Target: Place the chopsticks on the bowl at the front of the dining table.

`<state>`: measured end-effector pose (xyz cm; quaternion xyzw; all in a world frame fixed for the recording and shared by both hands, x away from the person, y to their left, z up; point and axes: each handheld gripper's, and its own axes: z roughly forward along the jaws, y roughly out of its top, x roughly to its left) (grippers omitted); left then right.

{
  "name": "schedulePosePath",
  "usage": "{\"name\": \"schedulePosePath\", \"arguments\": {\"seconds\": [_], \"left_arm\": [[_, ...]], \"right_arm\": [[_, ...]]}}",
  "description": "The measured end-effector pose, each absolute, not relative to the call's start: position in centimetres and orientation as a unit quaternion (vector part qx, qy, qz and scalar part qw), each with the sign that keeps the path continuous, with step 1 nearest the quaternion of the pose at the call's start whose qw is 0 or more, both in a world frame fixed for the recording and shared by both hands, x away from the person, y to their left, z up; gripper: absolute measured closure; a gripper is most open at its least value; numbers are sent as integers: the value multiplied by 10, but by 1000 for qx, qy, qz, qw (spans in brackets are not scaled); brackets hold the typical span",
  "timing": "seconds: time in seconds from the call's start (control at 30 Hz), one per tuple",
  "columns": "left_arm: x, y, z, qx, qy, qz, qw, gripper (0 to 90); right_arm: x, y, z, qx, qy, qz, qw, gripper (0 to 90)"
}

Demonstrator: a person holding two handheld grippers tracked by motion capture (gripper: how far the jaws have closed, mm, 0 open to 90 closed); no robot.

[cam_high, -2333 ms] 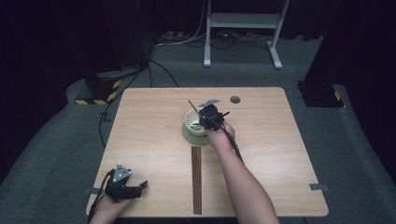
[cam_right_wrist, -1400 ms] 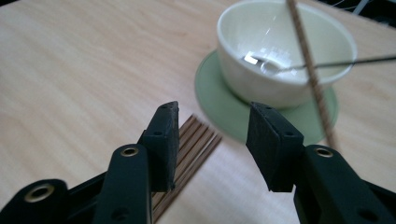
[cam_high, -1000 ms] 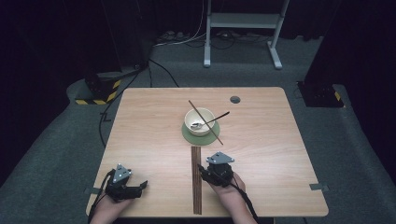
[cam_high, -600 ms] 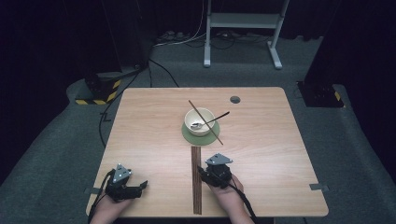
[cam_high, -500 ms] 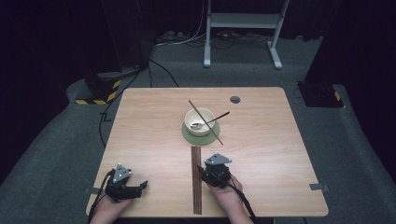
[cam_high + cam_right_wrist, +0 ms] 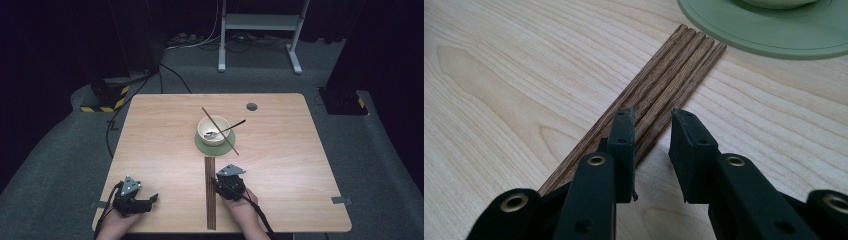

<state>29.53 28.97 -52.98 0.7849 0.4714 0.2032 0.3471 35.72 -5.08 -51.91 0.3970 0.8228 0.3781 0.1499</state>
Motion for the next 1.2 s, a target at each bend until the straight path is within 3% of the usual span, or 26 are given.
{"name": "schedulePosePath", "arguments": {"seconds": [0.73,0.8,0.97,1.1,1.2], "left_arm": [[295,289,-530,784,472,203,348,147],[295,289,-530,784,472,202,348,147],[295,289,-530,784,472,202,348,147],[295,289,-530,784,473,202,348,147],[295,289,-530,784,472,201,348,146]], "right_arm": [[362,-82,-520,421,818,356,162,804],[362,-87,-519,425,818,350,169,790],[363,-95,-516,435,818,334,172,647],[359,-95,-517,433,819,332,176,634],[355,-94,-517,424,824,330,178,684]]}}
